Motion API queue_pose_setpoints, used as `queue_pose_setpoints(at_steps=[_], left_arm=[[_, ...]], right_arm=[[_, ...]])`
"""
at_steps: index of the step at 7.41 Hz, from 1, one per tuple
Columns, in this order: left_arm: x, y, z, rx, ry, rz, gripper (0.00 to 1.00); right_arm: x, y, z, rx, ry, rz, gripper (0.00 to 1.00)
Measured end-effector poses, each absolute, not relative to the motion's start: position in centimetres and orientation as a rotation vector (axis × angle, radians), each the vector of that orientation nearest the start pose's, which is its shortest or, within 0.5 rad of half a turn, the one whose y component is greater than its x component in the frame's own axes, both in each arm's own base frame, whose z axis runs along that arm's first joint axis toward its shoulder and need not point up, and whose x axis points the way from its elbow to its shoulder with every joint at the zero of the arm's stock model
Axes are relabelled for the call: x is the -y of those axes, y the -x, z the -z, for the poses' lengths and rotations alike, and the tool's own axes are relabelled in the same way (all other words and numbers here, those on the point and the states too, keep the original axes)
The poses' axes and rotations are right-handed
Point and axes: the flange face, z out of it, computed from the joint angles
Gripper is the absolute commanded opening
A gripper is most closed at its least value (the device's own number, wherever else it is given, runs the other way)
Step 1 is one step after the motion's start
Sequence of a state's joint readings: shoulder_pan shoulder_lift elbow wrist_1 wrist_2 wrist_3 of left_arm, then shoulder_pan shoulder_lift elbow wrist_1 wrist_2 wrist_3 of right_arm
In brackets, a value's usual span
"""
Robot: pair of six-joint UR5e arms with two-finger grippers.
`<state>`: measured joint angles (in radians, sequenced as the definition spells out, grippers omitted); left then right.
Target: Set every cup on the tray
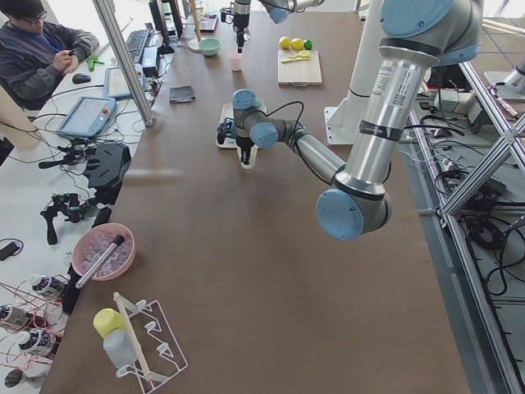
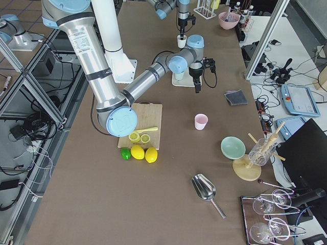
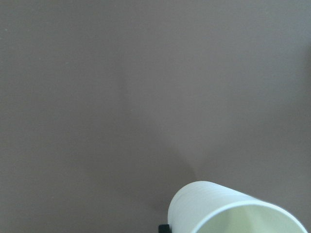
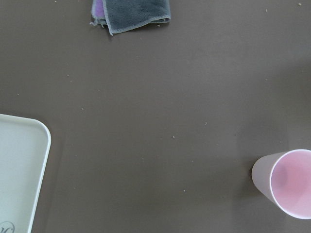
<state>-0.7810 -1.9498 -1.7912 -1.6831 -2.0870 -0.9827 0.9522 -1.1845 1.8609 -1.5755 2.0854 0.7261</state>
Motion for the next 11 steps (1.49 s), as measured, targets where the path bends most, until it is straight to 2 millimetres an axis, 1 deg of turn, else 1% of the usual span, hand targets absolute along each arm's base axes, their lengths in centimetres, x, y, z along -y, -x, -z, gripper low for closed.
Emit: queue_pose_setpoints(at_steps=[1, 3, 4, 5, 6, 7, 8, 9, 10, 11], left_arm=[[50.1, -39.6, -30.9, -0.859, -0.039, 0.030, 0.00], [51.4, -44.2, -26.6, -0.878, -0.001, 0.085, 0.00], [51.5, -46.3, -25.2, -0.880, 0.012, 0.101, 0.00], [50.9, -48.2, -24.4, -0.879, 0.012, 0.107, 0.00], [49.9, -49.9, -24.2, -0.883, 0.006, 0.111, 0.55], [49.3, -51.1, -24.2, -0.891, 0.001, 0.113, 0.97], [49.0, -51.8, -24.5, -0.895, -0.006, 0.113, 0.98], [48.8, -52.0, -24.5, -0.895, -0.018, 0.114, 0.98], [48.8, -51.6, -24.2, -0.900, -0.030, 0.116, 0.98], [49.4, -49.6, -23.8, -0.908, -0.042, 0.129, 0.98]], right_arm=[[53.6, 27.7, -32.5, 0.781, -0.202, 0.070, 1.00], [53.6, 27.5, -33.7, 0.761, -0.198, 0.082, 1.00], [53.6, 27.5, -34.1, 0.755, -0.197, 0.090, 1.00], [53.5, 27.5, -34.3, 0.753, -0.197, 0.095, 1.00], [53.5, 27.5, -34.5, 0.751, -0.196, 0.098, 1.00], [53.5, 27.5, -34.7, 0.749, -0.195, 0.100, 1.00], [53.6, 27.6, -34.9, 0.744, -0.195, 0.112, 1.00], [53.7, 27.7, -35.2, 0.737, -0.198, 0.130, 1.00], [53.9, 27.6, -35.5, 0.730, -0.201, 0.138, 1.00], [54.1, 27.4, -35.9, 0.725, -0.199, 0.137, 0.99]])
